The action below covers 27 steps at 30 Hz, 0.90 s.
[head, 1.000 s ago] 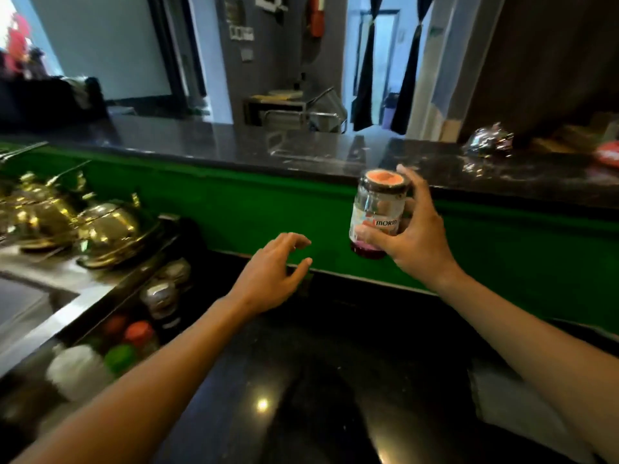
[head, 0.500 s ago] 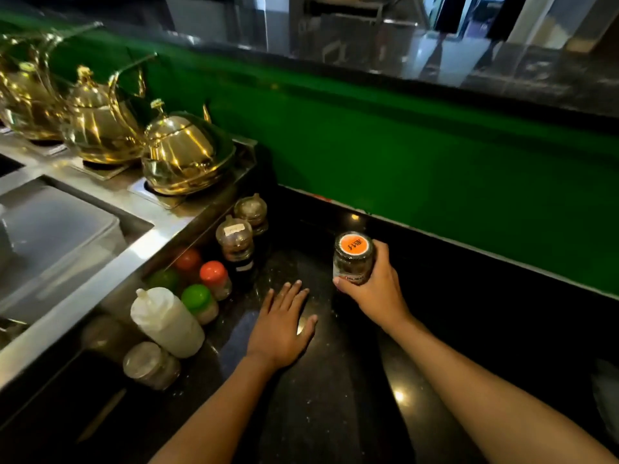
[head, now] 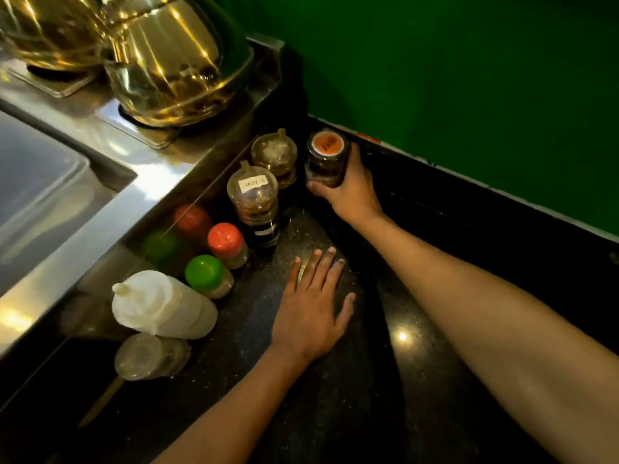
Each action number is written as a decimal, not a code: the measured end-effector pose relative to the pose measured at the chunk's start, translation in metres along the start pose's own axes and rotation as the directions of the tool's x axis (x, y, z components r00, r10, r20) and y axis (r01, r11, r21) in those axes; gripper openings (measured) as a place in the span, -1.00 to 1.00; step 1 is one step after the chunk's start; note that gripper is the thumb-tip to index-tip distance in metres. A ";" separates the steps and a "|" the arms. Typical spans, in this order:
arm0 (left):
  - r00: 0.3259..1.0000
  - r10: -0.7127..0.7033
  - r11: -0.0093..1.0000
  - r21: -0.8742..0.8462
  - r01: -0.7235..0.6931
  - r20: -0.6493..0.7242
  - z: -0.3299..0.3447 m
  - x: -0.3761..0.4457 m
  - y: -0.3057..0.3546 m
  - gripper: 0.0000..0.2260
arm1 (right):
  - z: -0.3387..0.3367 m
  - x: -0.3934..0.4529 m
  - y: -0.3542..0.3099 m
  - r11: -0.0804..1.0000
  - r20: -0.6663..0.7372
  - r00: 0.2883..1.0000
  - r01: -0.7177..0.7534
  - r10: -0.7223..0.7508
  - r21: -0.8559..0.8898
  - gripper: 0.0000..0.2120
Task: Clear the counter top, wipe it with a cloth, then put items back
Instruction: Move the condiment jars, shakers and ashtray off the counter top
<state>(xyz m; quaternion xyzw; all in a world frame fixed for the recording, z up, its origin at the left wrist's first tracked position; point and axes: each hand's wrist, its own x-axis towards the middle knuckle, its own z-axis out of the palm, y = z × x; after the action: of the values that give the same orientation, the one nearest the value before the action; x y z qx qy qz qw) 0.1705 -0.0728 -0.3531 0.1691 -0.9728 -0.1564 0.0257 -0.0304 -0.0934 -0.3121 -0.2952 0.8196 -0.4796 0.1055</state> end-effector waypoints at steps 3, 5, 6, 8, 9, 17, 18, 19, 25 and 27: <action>1.000 -0.010 1.000 -0.016 0.010 0.004 -0.002 -0.001 0.001 -0.44 | 0.012 0.015 -0.002 1.000 -0.006 1.000 0.013 -0.013 -0.015 -0.23; 1.000 -0.011 1.000 -0.019 0.011 0.003 -0.002 -0.001 0.000 -0.44 | 0.015 0.019 -0.005 1.000 0.004 1.000 0.011 -0.011 0.005 -0.29; 1.000 -0.010 1.000 -0.018 0.010 0.003 -0.001 -0.001 0.000 -0.44 | 0.016 0.018 -0.006 1.000 0.017 1.000 0.013 -0.013 0.009 -0.32; 1.000 -0.008 1.000 -0.018 0.008 0.006 0.001 -0.001 -0.001 -0.44 | 0.011 0.009 -0.008 1.000 0.052 0.999 0.000 -0.001 0.006 -0.35; 1.000 -0.006 1.000 -0.017 0.006 0.006 0.001 -0.001 -0.002 -0.44 | 0.007 0.002 -0.009 1.000 0.062 0.998 -0.012 0.012 0.003 -0.33; 1.000 0.016 1.000 -0.020 -0.017 -0.003 -0.005 -0.003 0.001 -0.45 | -0.083 -0.093 0.007 0.993 0.034 0.999 0.012 -0.008 -0.119 -0.41; 1.000 0.009 0.999 -0.040 -0.009 -0.001 -0.006 -0.004 0.003 -0.46 | -0.102 -0.107 0.008 0.991 0.015 1.000 0.011 -0.009 -0.135 -0.43; 1.000 -0.002 0.998 -0.065 0.002 0.003 -0.009 -0.005 0.005 -0.46 | -0.121 -0.120 0.009 0.989 -0.009 1.000 0.010 -0.011 -0.150 -0.44; 0.981 0.187 0.981 -0.038 -0.189 -0.041 -0.037 0.005 0.066 -0.48 | -0.233 -0.204 0.013 0.974 -0.181 0.984 -0.047 0.007 -0.220 -0.51; 0.946 0.307 0.950 -0.023 -0.311 -0.108 -0.053 0.017 0.108 -0.52 | -0.268 -0.226 0.013 0.969 -0.225 0.974 -0.078 0.025 -0.232 -0.51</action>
<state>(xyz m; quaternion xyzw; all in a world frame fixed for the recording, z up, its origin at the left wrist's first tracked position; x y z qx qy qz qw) 0.1252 0.0026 -0.2688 0.0219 -0.9813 -0.1610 0.1034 0.0242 0.2378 -0.2095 -0.2292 0.8856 -0.4039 -0.0100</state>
